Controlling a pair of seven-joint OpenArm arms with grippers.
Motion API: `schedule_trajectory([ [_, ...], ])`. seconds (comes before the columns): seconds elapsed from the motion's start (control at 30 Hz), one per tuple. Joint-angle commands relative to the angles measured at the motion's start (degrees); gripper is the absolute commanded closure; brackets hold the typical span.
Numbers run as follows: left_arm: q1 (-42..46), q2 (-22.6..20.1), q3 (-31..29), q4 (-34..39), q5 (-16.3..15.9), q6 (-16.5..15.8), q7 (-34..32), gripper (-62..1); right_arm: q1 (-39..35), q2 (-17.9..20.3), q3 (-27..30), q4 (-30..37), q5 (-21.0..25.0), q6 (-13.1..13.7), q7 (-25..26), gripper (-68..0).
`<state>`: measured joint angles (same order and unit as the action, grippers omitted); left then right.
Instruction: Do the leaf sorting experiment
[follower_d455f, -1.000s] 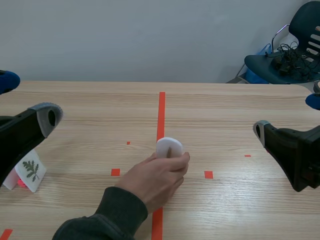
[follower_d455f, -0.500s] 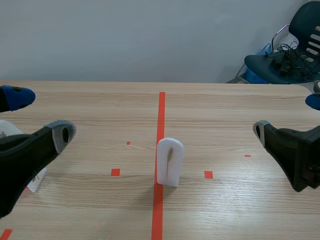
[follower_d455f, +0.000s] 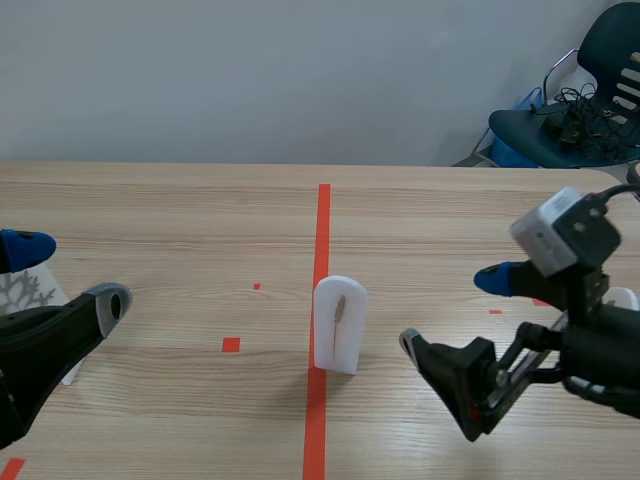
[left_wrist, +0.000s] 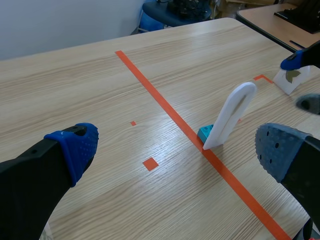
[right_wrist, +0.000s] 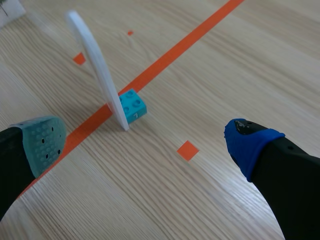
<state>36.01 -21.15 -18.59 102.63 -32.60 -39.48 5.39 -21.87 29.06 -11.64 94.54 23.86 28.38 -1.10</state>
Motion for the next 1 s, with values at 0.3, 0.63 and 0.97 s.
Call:
schedule_trajectory([
  [0.3,0.0,0.0,0.0,1.62,-0.81,-0.11,-1.09,-62.3,17.35,-11.32,-15.3,-20.76,-13.22,-0.26,11.89,-67.9],
  [0.63,0.02,0.0,0.0,1.62,-0.79,-0.11,-1.07,-62.3,18.49,-11.13,-16.52,-22.6,-13.22,-1.97,11.5,-44.8],
  [0.97,0.0,0.0,0.0,1.62,-0.79,-0.11,-1.09,-62.3,18.51,-10.8,-15.26,-22.6,-13.22,-1.97,11.56,-8.9],
])
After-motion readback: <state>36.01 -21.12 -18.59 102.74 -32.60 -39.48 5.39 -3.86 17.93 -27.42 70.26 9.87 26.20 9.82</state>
